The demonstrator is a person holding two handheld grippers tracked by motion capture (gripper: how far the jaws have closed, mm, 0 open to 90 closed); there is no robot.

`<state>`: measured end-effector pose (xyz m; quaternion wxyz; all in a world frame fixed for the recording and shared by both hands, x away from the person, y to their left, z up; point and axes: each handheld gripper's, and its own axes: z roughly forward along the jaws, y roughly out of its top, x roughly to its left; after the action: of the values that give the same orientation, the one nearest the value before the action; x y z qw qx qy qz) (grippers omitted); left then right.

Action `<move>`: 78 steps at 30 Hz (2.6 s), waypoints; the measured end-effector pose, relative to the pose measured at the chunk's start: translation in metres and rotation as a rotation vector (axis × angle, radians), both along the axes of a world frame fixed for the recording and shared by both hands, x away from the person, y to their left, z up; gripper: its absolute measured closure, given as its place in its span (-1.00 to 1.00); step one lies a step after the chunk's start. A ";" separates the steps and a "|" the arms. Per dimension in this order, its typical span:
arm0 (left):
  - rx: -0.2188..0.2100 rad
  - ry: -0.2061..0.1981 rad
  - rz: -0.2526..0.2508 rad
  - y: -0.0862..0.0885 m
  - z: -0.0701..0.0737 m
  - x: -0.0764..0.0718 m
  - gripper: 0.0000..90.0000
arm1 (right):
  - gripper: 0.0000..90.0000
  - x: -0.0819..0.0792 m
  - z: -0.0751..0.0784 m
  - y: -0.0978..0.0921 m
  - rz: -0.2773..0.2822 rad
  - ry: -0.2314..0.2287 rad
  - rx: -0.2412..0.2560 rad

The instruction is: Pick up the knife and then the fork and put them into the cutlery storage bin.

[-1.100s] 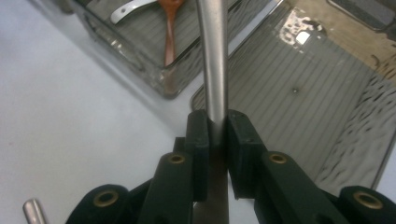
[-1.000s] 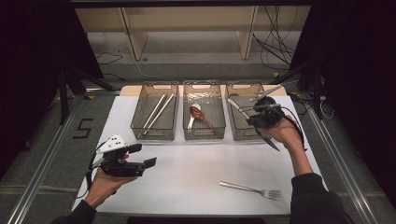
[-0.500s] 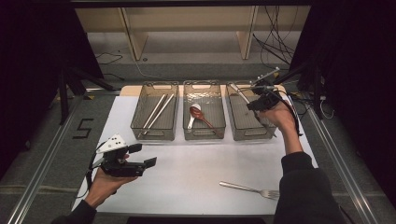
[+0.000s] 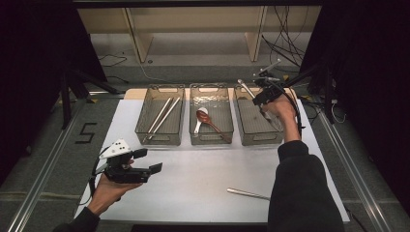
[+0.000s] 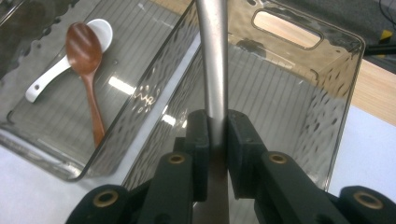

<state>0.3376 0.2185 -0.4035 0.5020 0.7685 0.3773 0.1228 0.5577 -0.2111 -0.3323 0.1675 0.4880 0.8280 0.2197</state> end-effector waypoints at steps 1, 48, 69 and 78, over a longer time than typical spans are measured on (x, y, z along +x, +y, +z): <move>-0.001 -0.001 0.000 0.000 0.000 0.000 -0.62 | 0.79 0.002 -0.001 0.001 -0.004 0.003 -0.002; -0.016 -0.010 -0.018 -0.002 0.003 -0.002 -0.62 | 0.78 0.033 -0.027 0.007 -0.114 0.053 -0.058; -0.014 -0.008 -0.013 -0.003 0.002 -0.002 -0.62 | 0.16 0.019 -0.005 -0.003 -0.059 -0.027 0.031; -0.013 -0.009 -0.009 -0.002 0.002 -0.002 -0.63 | -0.11 -0.012 0.002 -0.005 0.048 -0.046 0.102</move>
<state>0.3354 0.2167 -0.4015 0.5095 0.7662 0.3723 0.1216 0.5453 -0.2158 -0.3305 0.1562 0.4709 0.8230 0.2766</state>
